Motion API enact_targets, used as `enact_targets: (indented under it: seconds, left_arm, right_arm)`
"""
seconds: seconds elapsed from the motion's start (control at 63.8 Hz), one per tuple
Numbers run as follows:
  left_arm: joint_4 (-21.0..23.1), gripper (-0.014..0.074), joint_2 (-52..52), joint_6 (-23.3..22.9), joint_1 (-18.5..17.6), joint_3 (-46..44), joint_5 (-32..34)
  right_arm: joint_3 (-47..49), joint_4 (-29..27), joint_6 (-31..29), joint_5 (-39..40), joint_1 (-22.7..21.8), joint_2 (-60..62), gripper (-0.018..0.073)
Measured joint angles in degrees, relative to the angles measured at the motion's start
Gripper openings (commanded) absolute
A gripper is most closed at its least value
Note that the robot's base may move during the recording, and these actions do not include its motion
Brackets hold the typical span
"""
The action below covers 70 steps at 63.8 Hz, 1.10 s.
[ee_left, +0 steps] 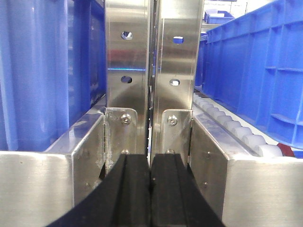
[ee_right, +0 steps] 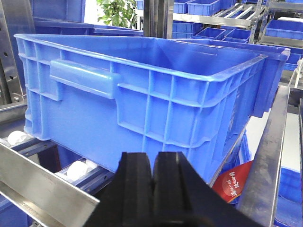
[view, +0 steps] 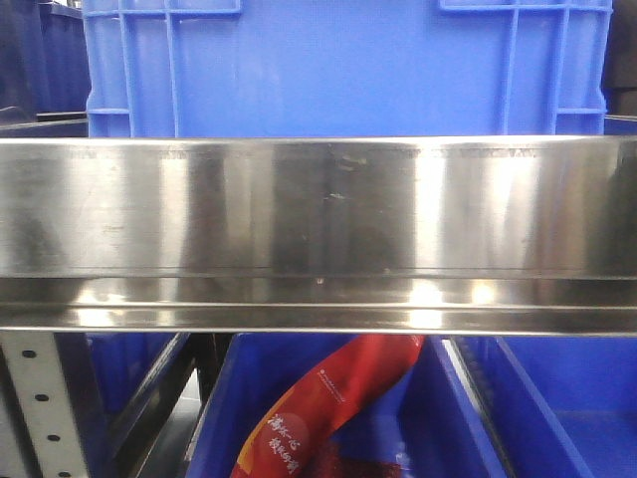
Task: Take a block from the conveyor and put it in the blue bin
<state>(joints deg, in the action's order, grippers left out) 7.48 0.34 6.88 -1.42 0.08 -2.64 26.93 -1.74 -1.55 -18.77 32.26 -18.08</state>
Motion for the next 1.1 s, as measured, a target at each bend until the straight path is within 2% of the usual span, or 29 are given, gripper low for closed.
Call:
enact_targets:
  seconds: [0.219,0.298,0.407,0.548,0.642,0.736,0.909,1.097]
  left_arm:
    - [0.00,-0.0111,0.00,0.00,0.00,0.00,0.00]
    - [0.00,-0.0111,0.00,0.00,0.00,0.00,0.00]
    - [0.00,-0.0111,0.00,0.00,0.00,0.00,0.00]
    - [0.00,-0.0111,0.00,0.00,0.00,0.00,0.00]
    - [0.00,-0.0111,0.00,0.00,0.00,0.00,0.00]
    - [0.00,-0.0111,0.00,0.00,0.00,0.00,0.00]
    - [0.00,-0.0111,0.00,0.00,0.00,0.00,0.00]
    - [0.00,-0.0111,0.00,0.00,0.00,0.00,0.00]
  right_arm:
    - [0.00,-0.38,0.09,0.72,0.00,0.00,-0.0162]
    - [0.00,-0.50,0.09,1.64,-1.23,0.00,-0.0162]
    - [0.00,-0.62,0.09,2.05,-6.06,0.00,-0.0162]
    - [-1.05,-0.62,0.09,3.17,-14.98,0.56,-0.0162]
    - [-4.48,-0.62,0.09,5.96,-20.66,2.50,-0.0162]
    - [-9.10,-0.70,0.09,9.55,-24.40,5.58,-0.0162]
    - [-19.08,-1.20,0.09,12.71,-28.01,12.26,-0.0162]
    - [-26.25,-1.69,0.09,13.88,-29.42,17.41,-0.0162]
